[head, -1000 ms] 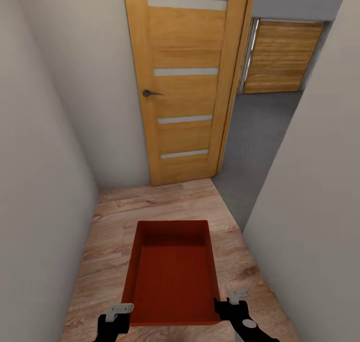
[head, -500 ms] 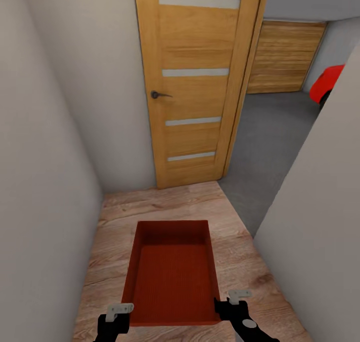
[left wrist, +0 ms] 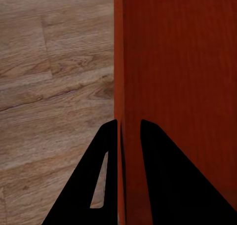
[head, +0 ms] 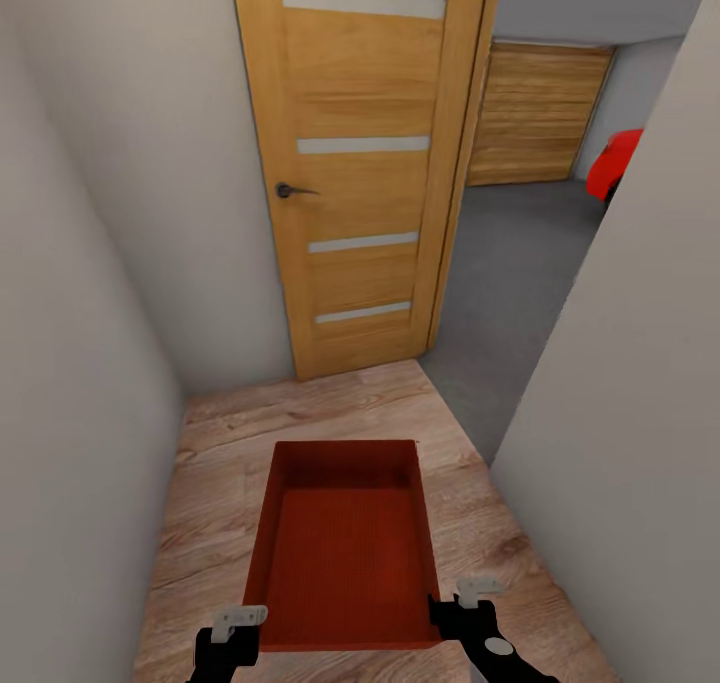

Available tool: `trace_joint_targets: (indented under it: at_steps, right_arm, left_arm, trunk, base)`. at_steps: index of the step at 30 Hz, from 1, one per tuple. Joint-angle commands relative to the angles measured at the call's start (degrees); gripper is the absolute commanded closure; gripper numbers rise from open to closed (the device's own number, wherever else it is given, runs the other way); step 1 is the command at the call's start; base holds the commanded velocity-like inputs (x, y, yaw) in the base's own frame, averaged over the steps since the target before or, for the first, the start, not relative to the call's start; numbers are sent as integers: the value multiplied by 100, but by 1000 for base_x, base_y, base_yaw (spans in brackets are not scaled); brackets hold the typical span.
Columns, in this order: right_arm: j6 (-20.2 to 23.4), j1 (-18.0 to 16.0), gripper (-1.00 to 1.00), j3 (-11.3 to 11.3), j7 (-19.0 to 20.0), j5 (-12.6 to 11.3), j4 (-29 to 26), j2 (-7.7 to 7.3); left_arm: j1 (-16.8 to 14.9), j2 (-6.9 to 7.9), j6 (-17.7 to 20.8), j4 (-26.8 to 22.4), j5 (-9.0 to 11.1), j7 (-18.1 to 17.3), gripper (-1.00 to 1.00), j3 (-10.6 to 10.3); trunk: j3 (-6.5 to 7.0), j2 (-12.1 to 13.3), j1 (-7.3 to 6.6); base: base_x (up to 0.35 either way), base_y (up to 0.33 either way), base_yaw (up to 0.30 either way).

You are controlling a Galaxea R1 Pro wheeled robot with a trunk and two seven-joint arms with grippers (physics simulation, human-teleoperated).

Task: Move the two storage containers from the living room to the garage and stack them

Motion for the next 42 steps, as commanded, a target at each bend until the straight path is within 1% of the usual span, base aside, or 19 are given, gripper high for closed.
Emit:
trace_joint_targets:
  at_steps: [1,5,18,23,34,42]
  right_arm:
    - [-21,-6,100,-44,-62,-3,8,-93]
    - [-21,-6,100,-44,-62,-3,8,-93]
    - [-21,-6,100,-44,-62,-3,8,-93]
    - [-21,-6,100,-44,-62,-3,8,-93]
    - [-21,-6,100,-44,-62,-3,8,-93]
    - [-21,-6,100,-44,-62,-3,8,-93]
  left_arm:
    - [-3,4,-16,-8,44,46,100,92]
    - [-3,4,-15,-6,45,46,100,92]
    - [-3,4,-17,-8,44,46,100,92]
    - [-3,4,-20,-8,45,46,100,92]
    - [-3,4,-20,-8,45,46,100,92]
    - [-3,4,-14,-1,41,46,100,92]
  trunk:
    - [-4,-2,0]
    - [-4,-2,0]
    - [-4,-2,0]
    - [-4,-2,0]
    - [-4,-2,0]
    - [-4,-2,0]
  base:
    - [0,0,-265]
    - [37,38,-142]
    - [252,187,-5]
    - [67,46,-48]
    - [2,2,-242]
    - [92,50,-40]
